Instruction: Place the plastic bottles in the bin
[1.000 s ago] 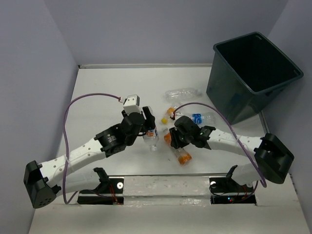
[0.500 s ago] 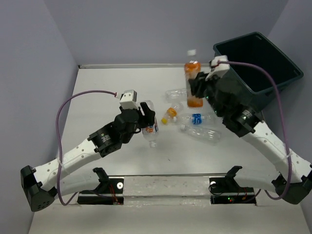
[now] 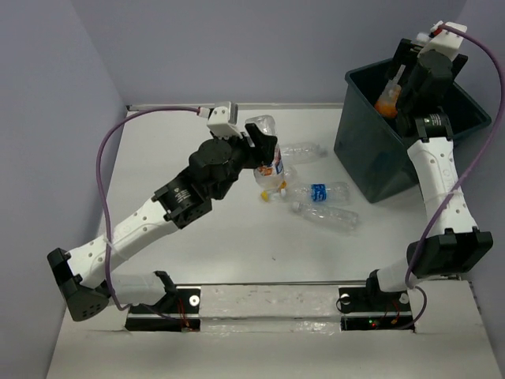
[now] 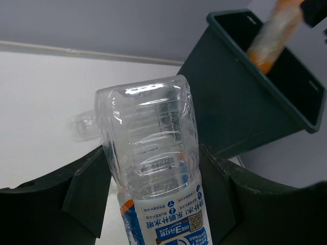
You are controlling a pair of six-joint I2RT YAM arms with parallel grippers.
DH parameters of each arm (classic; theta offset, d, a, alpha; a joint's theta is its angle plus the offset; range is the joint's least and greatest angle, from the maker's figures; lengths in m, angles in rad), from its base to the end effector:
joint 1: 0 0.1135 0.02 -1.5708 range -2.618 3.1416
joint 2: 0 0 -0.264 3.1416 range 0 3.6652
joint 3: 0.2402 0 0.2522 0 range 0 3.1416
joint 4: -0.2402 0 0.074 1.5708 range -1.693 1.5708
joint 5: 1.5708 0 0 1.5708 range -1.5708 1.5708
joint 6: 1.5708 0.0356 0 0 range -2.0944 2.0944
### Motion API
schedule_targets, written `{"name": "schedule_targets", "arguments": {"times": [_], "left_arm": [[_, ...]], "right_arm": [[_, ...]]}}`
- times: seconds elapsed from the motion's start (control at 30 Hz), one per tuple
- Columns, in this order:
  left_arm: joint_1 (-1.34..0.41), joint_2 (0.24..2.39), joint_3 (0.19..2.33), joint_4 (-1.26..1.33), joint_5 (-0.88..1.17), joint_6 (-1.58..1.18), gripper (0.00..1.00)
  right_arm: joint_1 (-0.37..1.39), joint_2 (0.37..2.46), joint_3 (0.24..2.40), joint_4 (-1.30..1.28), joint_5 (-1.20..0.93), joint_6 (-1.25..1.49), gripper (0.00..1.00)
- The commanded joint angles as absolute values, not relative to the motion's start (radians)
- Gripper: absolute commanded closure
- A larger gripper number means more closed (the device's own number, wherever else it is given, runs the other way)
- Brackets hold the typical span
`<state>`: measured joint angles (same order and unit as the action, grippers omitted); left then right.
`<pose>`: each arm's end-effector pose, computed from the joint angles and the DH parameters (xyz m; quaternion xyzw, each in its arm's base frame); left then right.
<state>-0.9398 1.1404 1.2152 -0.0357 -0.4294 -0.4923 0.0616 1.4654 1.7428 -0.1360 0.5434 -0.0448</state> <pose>0.1630 -0.1979 0.4357 0.0005 0.6944 -0.3509 0.6282 0.3154 0.0010 0.5155 0.1688 0.6412 -0.1698 0.7290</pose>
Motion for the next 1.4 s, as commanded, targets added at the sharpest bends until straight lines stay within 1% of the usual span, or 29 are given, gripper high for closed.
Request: {"name": "schedule_targets", "arguments": {"times": [0.0, 0.07, 0.13, 0.2, 0.23, 0.27, 0.3, 0.33, 0.4, 0.47, 0.5, 0.53, 0.63, 0.93, 1.03, 1.13, 1.23, 1.27, 1.33, 1.37], "left_arm": [[-0.934, 1.222, 1.377, 0.092, -0.413, -0.405, 0.55], [-0.934, 1.279, 1.442, 0.167, -0.405, -0.368, 0.55], [-0.934, 1.34, 1.507, 0.225, -0.384, -0.345, 0.55], [-0.934, 1.394, 1.581, 0.259, -0.374, -0.328, 0.55], [-0.933, 1.422, 1.624, 0.261, -0.37, -0.324, 0.55], [-0.933, 1.478, 1.699, 0.27, -0.351, -0.324, 0.55], [-0.933, 1.505, 1.732, 0.275, -0.336, -0.327, 0.55], [-0.933, 1.55, 1.79, 0.282, -0.301, -0.333, 0.55], [-0.934, 1.589, 1.836, 0.287, -0.273, -0.353, 0.55], [-0.931, 1.62, 1.867, 0.31, -0.239, -0.368, 0.55], [-0.931, 1.623, 1.865, 0.327, -0.224, -0.368, 0.55], [-0.933, 1.624, 1.859, 0.342, -0.195, -0.376, 0.54], [-0.933, 1.635, 1.848, 0.374, -0.143, -0.4, 0.54], [-0.934, 1.641, 1.78, 0.428, -0.005, -0.5, 0.54], [-0.936, 1.644, 1.757, 0.437, 0.029, -0.517, 0.54], [-0.934, 1.641, 1.726, 0.449, 0.032, -0.522, 0.54], [-0.934, 1.64, 1.701, 0.459, 0.041, -0.525, 0.49], [-0.934, 1.638, 1.694, 0.457, 0.043, -0.522, 0.39], [-0.934, 1.622, 1.683, 0.453, 0.023, -0.5, 0.21], [-0.934, 1.611, 1.678, 0.44, 0.002, -0.485, 0.13]], "right_arm": [[0.057, 1.431, 1.769, -0.213, 0.455, -0.029, 0.0], [0.057, 1.381, 1.766, -0.245, 0.407, 0.036, 0.0], [0.057, 1.324, 1.74, -0.279, 0.29, 0.125, 0.0], [0.057, 1.252, 1.649, -0.281, 0.169, 0.193, 0.04], [0.057, 1.174, 1.613, -0.267, 0.008, 0.219, 0.05], [0.057, 1.137, 1.571, -0.249, -0.096, 0.247, 0.05], [0.057, 1.076, 1.481, -0.192, -0.321, 0.252, 0.05], [0.057, 1.057, 1.447, -0.178, -0.438, 0.253, 0.04], [0.057, 1.037, 1.387, -0.176, -0.661, 0.27, 0.03], [0.057, 0.999, 1.338, -0.134, -0.759, 0.329, 0.02], [0.057, 0.982, 1.307, -0.133, -0.759, 0.356, 0.02], [0.057, 0.965, 1.239, -0.062, -0.808, 0.415, 0.02], [0.057, 0.934, 1.18, 0.021, -0.885, 0.465, 0.01], [0.057, 0.983, 1.16, 0.043, -0.923, 0.495, 0.0], [0.057, 0.994, 1.164, 0.074, -0.919, 0.52, 0.06], [0.066, 1.009, 1.192, 0.077, -0.911, 0.526, 0.08], [0.075, 1.029, 1.212, 0.084, -0.873, 0.537, 0.2], [0.075, 1.038, 1.213, 0.084, -0.858, 0.541, 0.33], [0.075, 1.042, 1.213, 0.083, -0.792, 0.557, 0.5], [0.075, 1.043, 1.212, 0.084, -0.772, 0.563, 0.56]]}}
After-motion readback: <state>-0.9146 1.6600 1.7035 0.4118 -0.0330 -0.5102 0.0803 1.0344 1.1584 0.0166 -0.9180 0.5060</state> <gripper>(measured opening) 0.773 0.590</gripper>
